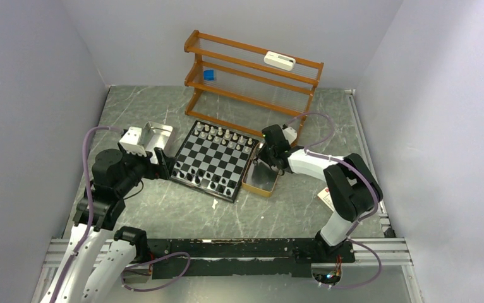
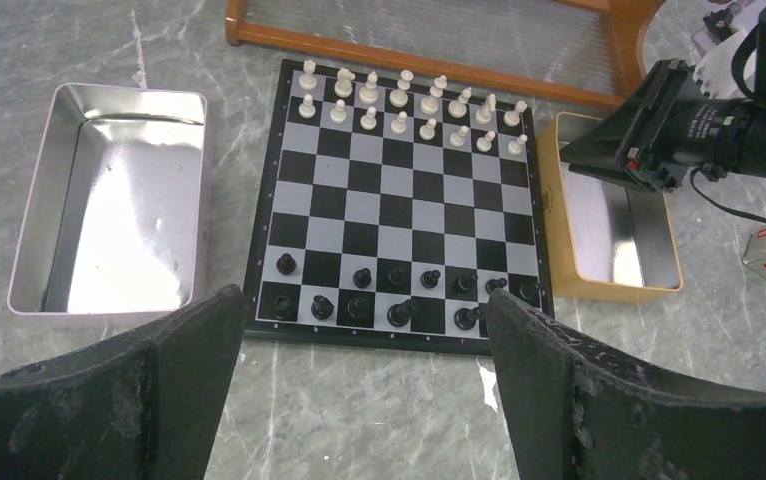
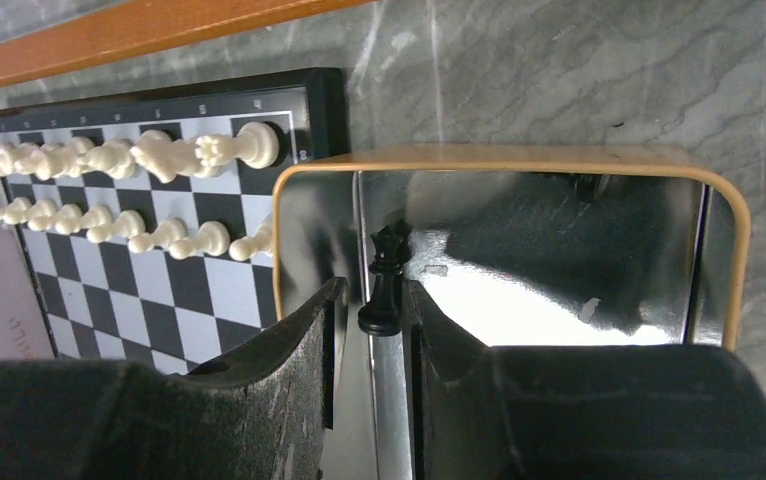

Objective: Set up the chess pieces on the board
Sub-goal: Pick up the chess piece from the storage box.

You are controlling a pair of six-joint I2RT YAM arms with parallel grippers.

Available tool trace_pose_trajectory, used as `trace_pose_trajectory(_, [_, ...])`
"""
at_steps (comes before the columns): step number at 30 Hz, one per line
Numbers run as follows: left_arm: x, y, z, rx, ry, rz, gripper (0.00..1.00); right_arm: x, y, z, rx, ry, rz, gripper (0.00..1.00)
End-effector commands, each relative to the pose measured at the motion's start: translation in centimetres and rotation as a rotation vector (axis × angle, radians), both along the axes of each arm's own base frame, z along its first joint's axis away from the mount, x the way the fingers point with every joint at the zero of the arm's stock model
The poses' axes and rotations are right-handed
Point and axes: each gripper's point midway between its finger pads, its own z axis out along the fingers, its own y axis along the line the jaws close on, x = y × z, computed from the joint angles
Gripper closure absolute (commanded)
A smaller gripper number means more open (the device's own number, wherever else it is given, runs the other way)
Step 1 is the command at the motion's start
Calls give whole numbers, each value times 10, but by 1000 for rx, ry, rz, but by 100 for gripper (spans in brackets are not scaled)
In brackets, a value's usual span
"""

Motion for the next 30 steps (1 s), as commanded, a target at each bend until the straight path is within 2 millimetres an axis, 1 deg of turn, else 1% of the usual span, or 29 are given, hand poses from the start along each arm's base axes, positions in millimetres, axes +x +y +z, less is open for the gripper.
trace_pose_trajectory(1, [3,2,9,6,-46,12,6,13,-1,1,26,1,-85,70])
trace_pose_trajectory(8, [3,3,9,7,-49,15,7,17,-1,-8,11,24,-103,72])
trace_pose_trajectory(13, [4,5,9,11,-45,28,6,16,-7,-18,-41,52,-111,74])
trace_pose_trajectory(15, [3,4,9,11,-45,26,6,14,-9,-24,-66,72,-104,75])
trace_pose_trajectory(21, [4,4,7,13,-37,26,7,12,-10,-32,-128,96,-42,75])
trace_pose_trajectory(24, [4,4,8,11,-42,26,7,7,-13,-35,-177,117,-10,75])
trace_pose_trajectory(30, [4,4,8,11,-41,26,7,2,-17,-35,-188,116,7,75])
